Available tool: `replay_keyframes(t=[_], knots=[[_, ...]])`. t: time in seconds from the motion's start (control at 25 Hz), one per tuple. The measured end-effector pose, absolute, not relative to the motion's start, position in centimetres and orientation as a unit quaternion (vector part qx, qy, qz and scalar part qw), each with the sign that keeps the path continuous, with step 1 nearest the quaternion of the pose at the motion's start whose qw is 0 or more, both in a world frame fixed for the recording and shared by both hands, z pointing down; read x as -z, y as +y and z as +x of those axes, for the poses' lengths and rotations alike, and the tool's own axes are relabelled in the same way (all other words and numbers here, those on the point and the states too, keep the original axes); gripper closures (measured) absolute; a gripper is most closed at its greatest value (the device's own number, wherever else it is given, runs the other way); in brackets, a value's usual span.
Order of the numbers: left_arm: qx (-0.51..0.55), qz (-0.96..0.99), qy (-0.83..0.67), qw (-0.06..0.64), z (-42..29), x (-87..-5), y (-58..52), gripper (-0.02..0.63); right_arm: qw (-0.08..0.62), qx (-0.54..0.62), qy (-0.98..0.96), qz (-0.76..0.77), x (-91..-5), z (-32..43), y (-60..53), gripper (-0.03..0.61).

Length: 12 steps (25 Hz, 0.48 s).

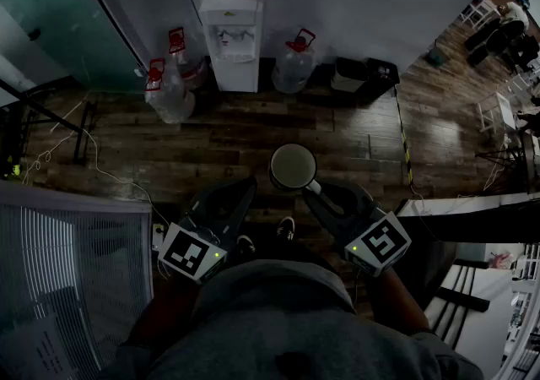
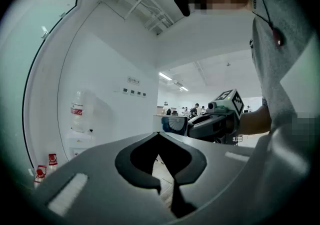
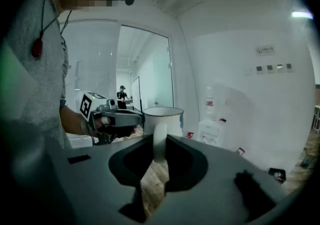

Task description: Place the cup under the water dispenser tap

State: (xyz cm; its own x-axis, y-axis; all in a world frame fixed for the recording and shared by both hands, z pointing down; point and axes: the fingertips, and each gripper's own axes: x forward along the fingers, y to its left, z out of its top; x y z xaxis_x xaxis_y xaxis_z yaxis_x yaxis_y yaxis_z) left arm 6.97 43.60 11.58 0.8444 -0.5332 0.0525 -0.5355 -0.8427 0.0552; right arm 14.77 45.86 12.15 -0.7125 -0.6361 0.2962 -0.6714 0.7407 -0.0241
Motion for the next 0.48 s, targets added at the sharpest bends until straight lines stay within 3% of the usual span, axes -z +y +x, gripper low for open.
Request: replay_keyframes(t=[0.48], knots=[[-0.035, 0.957, -0.283, 0.053, 6.4, -12.5, 45.4, 0.606, 0.121, -0.061, -0.924, 0.358, -12.1, 14.0, 47.1, 0.512]])
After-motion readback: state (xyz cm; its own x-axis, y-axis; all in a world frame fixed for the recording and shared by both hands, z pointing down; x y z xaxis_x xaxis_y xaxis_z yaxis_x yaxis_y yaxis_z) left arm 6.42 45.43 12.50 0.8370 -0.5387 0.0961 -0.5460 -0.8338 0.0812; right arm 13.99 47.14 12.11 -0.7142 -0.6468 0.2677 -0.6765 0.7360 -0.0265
